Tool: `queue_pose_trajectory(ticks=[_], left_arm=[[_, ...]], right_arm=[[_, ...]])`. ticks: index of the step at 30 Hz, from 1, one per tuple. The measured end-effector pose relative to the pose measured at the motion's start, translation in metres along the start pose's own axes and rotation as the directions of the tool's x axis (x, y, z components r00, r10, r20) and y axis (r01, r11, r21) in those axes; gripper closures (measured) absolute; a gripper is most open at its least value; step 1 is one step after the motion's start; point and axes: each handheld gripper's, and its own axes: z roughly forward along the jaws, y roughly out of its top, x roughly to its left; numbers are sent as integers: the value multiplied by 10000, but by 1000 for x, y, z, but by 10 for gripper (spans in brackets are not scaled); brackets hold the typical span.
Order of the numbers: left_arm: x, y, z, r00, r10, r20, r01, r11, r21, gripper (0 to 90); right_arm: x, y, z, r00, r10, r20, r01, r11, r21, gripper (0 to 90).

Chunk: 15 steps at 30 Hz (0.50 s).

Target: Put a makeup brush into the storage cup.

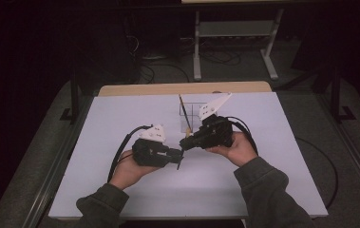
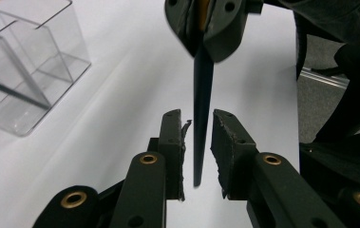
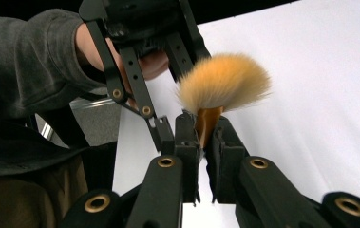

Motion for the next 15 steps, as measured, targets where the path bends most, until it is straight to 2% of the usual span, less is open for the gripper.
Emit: queue_pose_trajectory(ticks=[9,15], left_arm=[[-1,-10,-9,9992,-107,-372,108,9999,44,716],[-2,-16,-15,9975,-112,-701,116,9999,58,680]], right_arm=[[-7,0,-6,9984,512,259,-516,9986,129,825],[-12,-1,-9,9972,611,420,-625,9975,317,825]])
